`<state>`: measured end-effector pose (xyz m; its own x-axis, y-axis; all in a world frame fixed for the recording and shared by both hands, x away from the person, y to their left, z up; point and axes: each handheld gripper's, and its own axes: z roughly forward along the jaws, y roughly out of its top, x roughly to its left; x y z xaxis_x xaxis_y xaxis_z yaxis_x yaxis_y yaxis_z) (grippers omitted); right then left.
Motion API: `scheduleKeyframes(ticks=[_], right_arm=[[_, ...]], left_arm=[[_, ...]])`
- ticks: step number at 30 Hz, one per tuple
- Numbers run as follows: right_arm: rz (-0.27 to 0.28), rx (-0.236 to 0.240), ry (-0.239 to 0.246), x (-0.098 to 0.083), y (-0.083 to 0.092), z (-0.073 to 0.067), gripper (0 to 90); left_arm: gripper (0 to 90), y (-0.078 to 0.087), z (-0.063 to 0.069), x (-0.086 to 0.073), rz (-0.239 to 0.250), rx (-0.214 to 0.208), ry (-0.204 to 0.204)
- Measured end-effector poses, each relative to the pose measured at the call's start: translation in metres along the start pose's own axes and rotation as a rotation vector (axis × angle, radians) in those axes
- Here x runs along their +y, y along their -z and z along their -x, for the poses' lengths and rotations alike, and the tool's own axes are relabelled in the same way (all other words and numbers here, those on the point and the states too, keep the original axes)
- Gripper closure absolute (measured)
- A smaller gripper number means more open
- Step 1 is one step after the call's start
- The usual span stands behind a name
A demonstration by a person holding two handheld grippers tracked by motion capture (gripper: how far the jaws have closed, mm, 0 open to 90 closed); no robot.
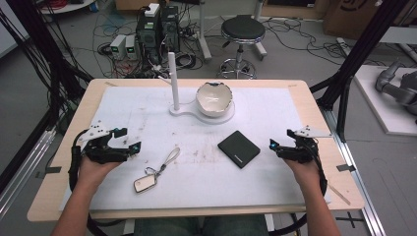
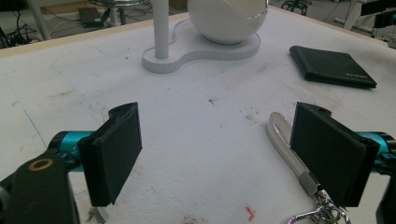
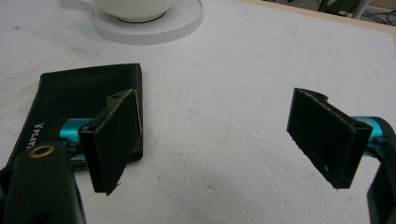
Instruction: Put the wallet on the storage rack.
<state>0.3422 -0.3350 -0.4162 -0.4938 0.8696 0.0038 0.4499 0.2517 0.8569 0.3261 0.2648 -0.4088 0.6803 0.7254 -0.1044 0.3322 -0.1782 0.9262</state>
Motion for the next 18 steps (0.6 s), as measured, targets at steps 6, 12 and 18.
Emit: scheduleKeyframes(ticks=[6,12,18], right_arm=[[-0.012,0.005,0.02,-0.001,0.0,-0.002,17.6],[-0.011,0.003,0.013,-0.001,0.001,-0.003,17.6],[-0.006,0.001,0.013,0.0,0.001,-0.004,17.6]], left_arm=[[16.7,-0.003,-0.001,0.0,-0.002,-0.004,0.016],[16.7,-0.007,0.001,0.001,-0.006,-0.017,0.035],[16.7,-0.018,0.004,0.003,-0.042,-0.051,0.06]])
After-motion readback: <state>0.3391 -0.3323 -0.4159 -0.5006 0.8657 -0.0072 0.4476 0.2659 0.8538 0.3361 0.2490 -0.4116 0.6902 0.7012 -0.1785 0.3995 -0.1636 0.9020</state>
